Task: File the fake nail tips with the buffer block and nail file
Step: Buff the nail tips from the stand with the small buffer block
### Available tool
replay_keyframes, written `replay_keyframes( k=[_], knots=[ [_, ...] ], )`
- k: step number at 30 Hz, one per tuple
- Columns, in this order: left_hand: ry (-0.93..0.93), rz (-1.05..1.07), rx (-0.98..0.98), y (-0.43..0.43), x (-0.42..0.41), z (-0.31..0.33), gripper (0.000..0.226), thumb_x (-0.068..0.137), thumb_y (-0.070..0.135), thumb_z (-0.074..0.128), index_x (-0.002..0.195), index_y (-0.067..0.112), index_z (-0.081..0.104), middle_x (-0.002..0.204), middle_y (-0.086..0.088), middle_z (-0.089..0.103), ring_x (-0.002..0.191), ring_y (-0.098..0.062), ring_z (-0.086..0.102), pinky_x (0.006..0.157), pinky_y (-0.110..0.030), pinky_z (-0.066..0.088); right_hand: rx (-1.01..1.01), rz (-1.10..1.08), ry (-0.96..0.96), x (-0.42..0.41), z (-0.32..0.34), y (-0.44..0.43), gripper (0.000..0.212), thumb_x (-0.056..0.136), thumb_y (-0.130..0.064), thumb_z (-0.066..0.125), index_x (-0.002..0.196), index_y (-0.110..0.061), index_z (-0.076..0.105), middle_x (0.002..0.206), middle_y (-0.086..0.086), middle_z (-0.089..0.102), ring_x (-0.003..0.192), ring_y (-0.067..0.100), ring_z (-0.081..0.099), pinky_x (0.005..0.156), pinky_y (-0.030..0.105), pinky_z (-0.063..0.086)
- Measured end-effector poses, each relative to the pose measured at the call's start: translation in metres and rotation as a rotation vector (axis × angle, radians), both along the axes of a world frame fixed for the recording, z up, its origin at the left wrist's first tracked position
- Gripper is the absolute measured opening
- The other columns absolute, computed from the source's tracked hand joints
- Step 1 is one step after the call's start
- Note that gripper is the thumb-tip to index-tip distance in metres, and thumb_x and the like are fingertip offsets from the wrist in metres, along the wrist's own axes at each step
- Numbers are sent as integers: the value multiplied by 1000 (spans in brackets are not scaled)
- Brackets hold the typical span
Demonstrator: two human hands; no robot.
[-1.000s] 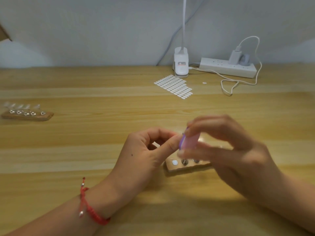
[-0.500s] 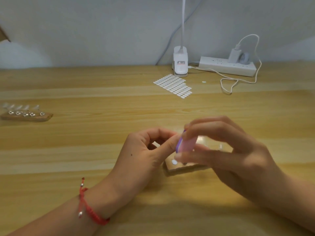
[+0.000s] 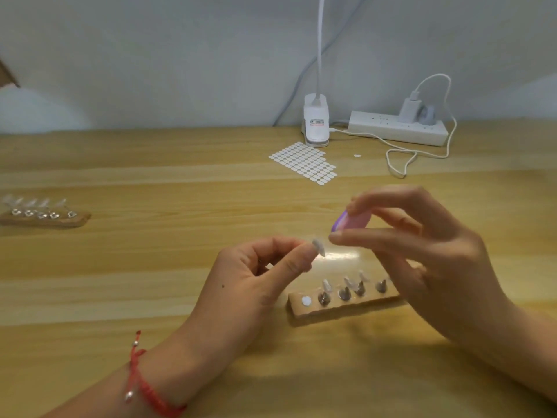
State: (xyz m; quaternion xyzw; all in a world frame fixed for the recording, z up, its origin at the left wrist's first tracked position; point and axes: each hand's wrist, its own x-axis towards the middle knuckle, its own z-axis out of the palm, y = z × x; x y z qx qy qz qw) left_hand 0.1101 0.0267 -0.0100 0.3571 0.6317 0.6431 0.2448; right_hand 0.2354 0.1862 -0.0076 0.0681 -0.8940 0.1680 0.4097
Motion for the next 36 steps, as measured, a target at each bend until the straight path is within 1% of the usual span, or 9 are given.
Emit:
replay_keyframes(
  k=[4,8,12,15,18,26,30,33,36],
  knots=[
    [6,0,10,0,1,1,24,64,53,64,72,33,75,54,20,58,51,5,44,50,-4,34,-100,75,11,4,-4,-6,35,91,3,53,106,-23,71,110,11,59,110,26,61,99,33,51],
    [50,-14,-3,1,0,-1,24,67,55,72,74,31,75,55,20,57,55,-4,37,49,-5,32,-102,97,-8,0,-6,-9,37,88,13,59,107,-17,69,108,13,58,109,20,61,99,28,50],
    [34,-50,-3,0,-2,-5,26,71,53,69,82,30,76,66,9,68,62,-10,45,56,-10,38,-92,143,-19,0,-7,-9,34,90,12,57,107,-15,70,107,9,58,108,21,61,97,30,50],
    [49,-46,-2,0,-2,-6,29,69,55,61,78,32,75,63,15,64,60,-4,44,54,-8,37,-107,127,-22,0,-8,-11,35,88,12,59,108,-15,68,108,13,59,109,21,61,99,30,51],
    [33,-78,-5,0,-1,-5,27,74,50,62,85,30,76,68,9,68,61,-11,45,55,-11,38,-101,169,-30,-1,-7,-10,32,91,10,55,107,-14,69,107,10,58,109,20,60,99,28,50],
    [51,-85,-27,0,-1,-6,21,76,50,62,78,33,74,61,14,58,55,-8,38,50,-12,33,-110,117,-24,0,-5,-9,39,84,16,60,107,-15,70,107,11,59,108,15,61,92,25,54],
    [45,-151,-23,-1,0,-6,33,73,56,65,88,28,75,76,-5,69,65,-16,48,60,-25,39,-95,163,-29,0,-5,-13,42,83,17,57,104,-16,71,106,8,58,108,19,62,91,27,52],
    [47,-88,-28,-1,-1,-7,23,74,50,67,84,30,74,67,10,63,57,-8,44,52,-15,37,-124,115,-24,0,-5,-11,37,83,16,59,103,-12,72,105,12,59,106,13,61,95,22,50],
    [52,-123,-19,0,-1,-7,25,75,49,67,86,27,74,76,-3,68,63,-16,51,57,-26,41,-103,144,-41,-1,-6,-12,44,80,20,57,104,-14,71,106,14,59,107,18,62,95,25,51]
  ],
)
